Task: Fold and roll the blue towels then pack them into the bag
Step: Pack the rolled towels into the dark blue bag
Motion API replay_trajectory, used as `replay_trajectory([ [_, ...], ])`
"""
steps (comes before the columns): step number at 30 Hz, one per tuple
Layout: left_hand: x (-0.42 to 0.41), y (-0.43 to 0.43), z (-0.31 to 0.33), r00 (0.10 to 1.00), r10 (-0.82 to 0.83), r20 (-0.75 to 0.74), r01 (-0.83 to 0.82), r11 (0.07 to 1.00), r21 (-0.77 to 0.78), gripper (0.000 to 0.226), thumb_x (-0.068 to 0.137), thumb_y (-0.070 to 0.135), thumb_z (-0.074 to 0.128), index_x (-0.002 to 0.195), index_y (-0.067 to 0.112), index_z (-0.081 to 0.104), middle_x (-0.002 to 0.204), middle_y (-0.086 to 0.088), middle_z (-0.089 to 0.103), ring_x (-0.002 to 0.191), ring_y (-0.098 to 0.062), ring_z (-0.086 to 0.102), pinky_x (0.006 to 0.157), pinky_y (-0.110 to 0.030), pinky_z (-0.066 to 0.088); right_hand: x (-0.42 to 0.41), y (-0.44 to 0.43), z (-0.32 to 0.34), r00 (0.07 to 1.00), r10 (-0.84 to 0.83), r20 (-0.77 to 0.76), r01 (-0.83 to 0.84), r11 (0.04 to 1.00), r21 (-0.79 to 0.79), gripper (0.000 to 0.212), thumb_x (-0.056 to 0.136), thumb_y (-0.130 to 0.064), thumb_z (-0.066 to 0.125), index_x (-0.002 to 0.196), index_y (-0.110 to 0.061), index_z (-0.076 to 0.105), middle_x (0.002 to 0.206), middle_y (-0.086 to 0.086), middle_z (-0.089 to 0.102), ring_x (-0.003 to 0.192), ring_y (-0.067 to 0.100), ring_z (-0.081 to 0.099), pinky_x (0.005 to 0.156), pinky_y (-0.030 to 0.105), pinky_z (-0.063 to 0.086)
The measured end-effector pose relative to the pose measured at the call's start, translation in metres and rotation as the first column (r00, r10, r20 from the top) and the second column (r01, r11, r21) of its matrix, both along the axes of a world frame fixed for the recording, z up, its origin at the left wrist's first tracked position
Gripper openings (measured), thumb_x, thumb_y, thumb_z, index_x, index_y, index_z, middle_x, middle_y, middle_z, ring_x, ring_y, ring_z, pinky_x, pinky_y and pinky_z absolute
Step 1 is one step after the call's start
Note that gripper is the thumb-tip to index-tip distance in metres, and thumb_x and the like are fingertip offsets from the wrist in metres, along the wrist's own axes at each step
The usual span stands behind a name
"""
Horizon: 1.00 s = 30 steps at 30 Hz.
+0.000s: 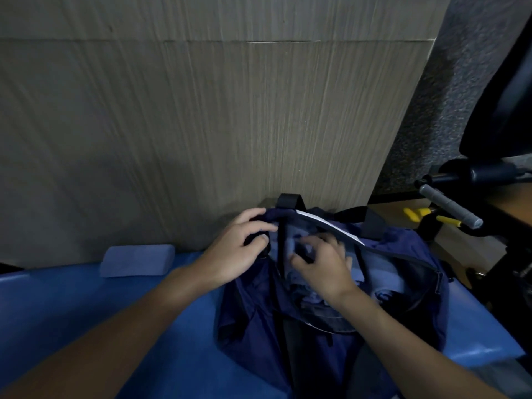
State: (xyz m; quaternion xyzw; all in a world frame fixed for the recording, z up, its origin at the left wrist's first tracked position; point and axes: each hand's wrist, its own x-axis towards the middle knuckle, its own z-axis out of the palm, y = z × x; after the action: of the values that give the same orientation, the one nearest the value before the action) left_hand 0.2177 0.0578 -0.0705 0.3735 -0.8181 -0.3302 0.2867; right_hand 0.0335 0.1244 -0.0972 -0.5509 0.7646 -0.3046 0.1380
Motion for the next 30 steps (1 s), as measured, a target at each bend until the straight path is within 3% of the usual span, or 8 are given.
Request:
replay_trajectory([
  [2,0.017,-0.002,-0.002,0.995,0.080,-0.053,-0.081,0.996,-0.021,0.015,0.083,0.042,0.047,0.093,0.043,0.058,0.133,0.018,0.051,0.125,-0.001,0.047,0.107,-0.031,0.039,0.019,0.003,0.007,0.989,0.082,0.124,-0.057,0.980,-0.192,0.010,0.085,-0.035,0.068,0.092,-0.027,0.068,0.102,-0.002,0.062,0.100,0.018,0.056,0.092,0.040,0.044],
  [5,0.048,-0.010,-0.008,0.983,0.172,-0.066,-0.177,0.981,-0.075,0.015,0.079,0.035,0.045,0.090,0.033,0.055,0.114,0.006,0.061,0.109,-0.011,0.057,0.098,-0.030,0.042,0.060,0.004,0.019,0.925,0.267,0.270,-0.171,0.928,-0.331,0.005,0.085,-0.016,0.069,0.081,-0.013,0.067,0.076,0.003,0.064,0.069,0.013,0.057,0.070,0.029,0.050],
  [7,0.074,-0.019,-0.013,0.977,0.213,0.013,-0.210,0.971,-0.117,0.022,0.079,0.021,0.048,0.096,0.020,0.062,0.108,0.000,0.062,0.103,-0.015,0.058,0.092,-0.027,0.041,0.088,0.001,0.024,0.868,0.364,0.338,-0.241,0.903,-0.354,0.005,0.086,-0.011,0.068,0.091,-0.009,0.066,0.075,0.004,0.064,0.066,0.009,0.055,0.067,0.019,0.047],
  [10,0.120,-0.036,-0.020,0.939,0.306,0.159,-0.276,0.943,-0.184,0.026,0.087,0.006,0.057,0.110,0.015,0.065,0.111,0.005,0.060,0.106,-0.017,0.059,0.095,-0.036,0.046,0.128,-0.012,0.016,0.779,0.413,0.473,-0.299,0.906,-0.299,0.016,0.087,-0.009,0.067,0.103,-0.009,0.064,0.085,0.007,0.064,0.073,0.005,0.056,0.074,0.017,0.048],
  [16,0.192,-0.076,-0.038,0.695,0.337,0.635,-0.201,0.939,-0.279,0.050,0.097,0.021,0.052,0.146,0.020,0.042,0.154,0.000,0.037,0.139,-0.020,0.037,0.110,-0.036,0.030,0.189,-0.046,-0.018,0.734,0.364,0.573,-0.333,0.929,-0.164,0.022,0.088,-0.010,0.065,0.107,-0.018,0.056,0.095,-0.003,0.055,0.082,0.007,0.056,0.072,0.010,0.045],
  [20,0.211,-0.104,-0.059,0.596,0.311,0.741,-0.189,0.950,-0.247,0.056,0.096,0.025,0.053,0.149,0.022,0.034,0.153,-0.001,0.036,0.137,-0.022,0.037,0.110,-0.038,0.031,0.203,-0.066,-0.034,0.741,0.334,0.582,-0.339,0.935,-0.105,0.026,0.089,-0.010,0.064,0.111,-0.020,0.054,0.095,-0.005,0.053,0.078,0.007,0.054,0.073,0.019,0.046],
  [26,0.216,-0.125,-0.084,0.408,0.276,0.870,-0.207,0.956,-0.207,0.067,0.095,0.045,0.053,0.152,0.030,0.021,0.150,0.000,0.034,0.134,-0.025,0.036,0.109,-0.049,0.026,0.199,-0.082,-0.048,0.749,0.337,0.570,-0.354,0.931,-0.086,0.024,0.089,-0.008,0.063,0.106,-0.022,0.053,0.097,-0.002,0.054,0.067,0.004,0.049,0.063,0.009,0.042],
  [30,0.215,-0.128,-0.087,0.348,0.297,0.889,-0.218,0.948,-0.231,0.065,0.082,0.061,0.059,0.134,0.026,0.041,0.133,-0.004,0.036,0.125,-0.027,0.033,0.101,-0.052,0.027,0.194,-0.085,-0.054,0.760,0.322,0.565,-0.361,0.932,-0.046,0.026,0.090,-0.010,0.063,0.113,-0.019,0.054,0.100,-0.002,0.054,0.070,0.005,0.050,0.064,0.013,0.042],
])
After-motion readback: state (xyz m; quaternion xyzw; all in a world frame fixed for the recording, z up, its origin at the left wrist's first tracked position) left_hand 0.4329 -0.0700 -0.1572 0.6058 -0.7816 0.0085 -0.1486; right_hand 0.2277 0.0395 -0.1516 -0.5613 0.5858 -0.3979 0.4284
